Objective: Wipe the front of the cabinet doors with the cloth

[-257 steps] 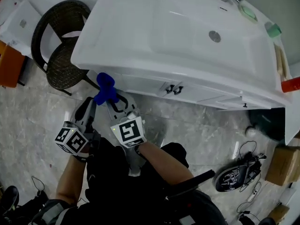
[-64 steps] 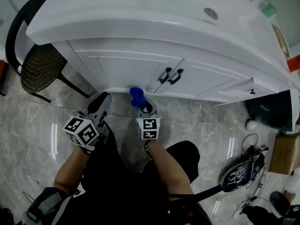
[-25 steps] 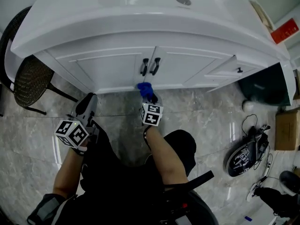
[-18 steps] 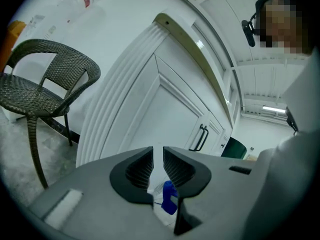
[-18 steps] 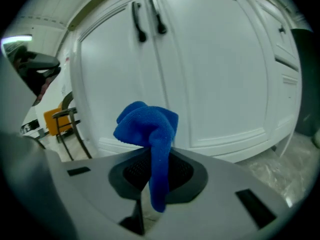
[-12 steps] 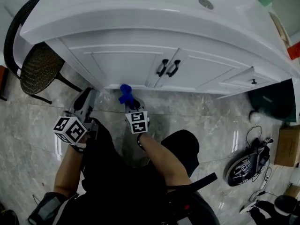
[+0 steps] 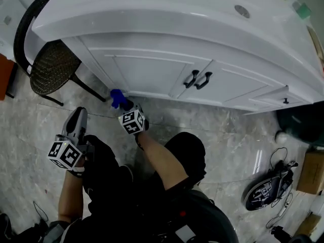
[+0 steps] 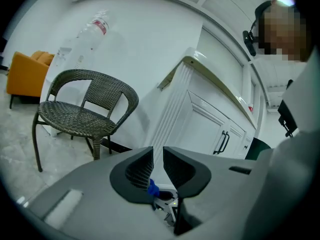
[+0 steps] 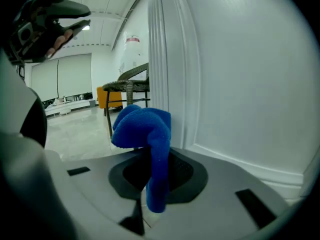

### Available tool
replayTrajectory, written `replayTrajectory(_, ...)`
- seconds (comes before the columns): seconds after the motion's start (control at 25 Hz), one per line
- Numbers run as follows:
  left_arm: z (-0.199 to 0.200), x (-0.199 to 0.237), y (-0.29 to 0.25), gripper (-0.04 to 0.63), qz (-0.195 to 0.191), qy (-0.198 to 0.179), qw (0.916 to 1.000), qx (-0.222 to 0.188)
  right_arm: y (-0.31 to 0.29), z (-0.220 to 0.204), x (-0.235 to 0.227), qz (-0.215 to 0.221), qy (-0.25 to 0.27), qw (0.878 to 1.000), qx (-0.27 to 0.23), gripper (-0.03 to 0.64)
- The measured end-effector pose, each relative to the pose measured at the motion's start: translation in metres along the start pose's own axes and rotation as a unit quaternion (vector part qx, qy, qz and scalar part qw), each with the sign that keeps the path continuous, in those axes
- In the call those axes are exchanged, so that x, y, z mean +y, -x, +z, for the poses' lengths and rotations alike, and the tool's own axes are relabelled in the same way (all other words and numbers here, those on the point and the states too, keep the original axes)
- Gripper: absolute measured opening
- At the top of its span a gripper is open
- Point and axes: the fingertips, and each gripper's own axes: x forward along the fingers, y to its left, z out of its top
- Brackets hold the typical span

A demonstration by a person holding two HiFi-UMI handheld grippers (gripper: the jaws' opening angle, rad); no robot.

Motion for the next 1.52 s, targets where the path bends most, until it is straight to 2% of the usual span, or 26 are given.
replayTrajectory(0.2,0.0,0.009,-0.001,0.063,0.006,0.003,1.0,0.001,0.01,-0.016,-0.047,-0.054,-0.029,0.998,0.013,0.052)
replayTrajectory(0.48,-0.014,-0.038,-0.047,0.063,-0.067,-0.001,0.9976,0.019,0.069,-0.055,-0.118,-0.143,-0.068,0.987,0.025,0.052)
replayTrajectory(0.64,-0.026,-0.071,-0.067,0.062,-0.108,-0.006,0.9934,0.036,0.115,-0.084,-0.162,-0.203,-0.108,0.972,0.037,0.052)
replayTrajectory(0.84,-0.033,-0.106,-0.083,0.063,-0.147,-0.013,0.9879,0.05,0.176,-0.121,-0.217,-0.279,-0.175,0.943,0.05,0.052)
replayTrajectory(0.96,-0.038,-0.123,-0.092,0.063,-0.164,-0.015,0.9847,0.058,0.204,-0.131,-0.23,-0.301,-0.195,0.932,0.052,0.052)
replayTrajectory(1.08,-0.044,-0.138,-0.096,0.063,-0.181,-0.022,0.981,0.065,0.218,-0.131,-0.224,-0.294,-0.21,0.931,0.049,0.052)
replayTrajectory(1.24,-0.048,-0.142,-0.1,0.063,-0.188,-0.023,0.9798,0.066,0.212,-0.11,-0.209,-0.235,-0.23,0.944,0.034,0.052)
replayTrajectory(1.36,-0.041,-0.138,-0.097,0.063,-0.181,-0.018,0.9816,0.059,0.205,-0.058,-0.188,-0.185,-0.242,0.953,-0.001,0.052)
replayTrajectory(1.52,-0.022,-0.132,-0.09,0.063,-0.172,-0.028,0.9839,0.039,0.206,0.024,-0.126,-0.086,-0.216,0.972,-0.035,0.052)
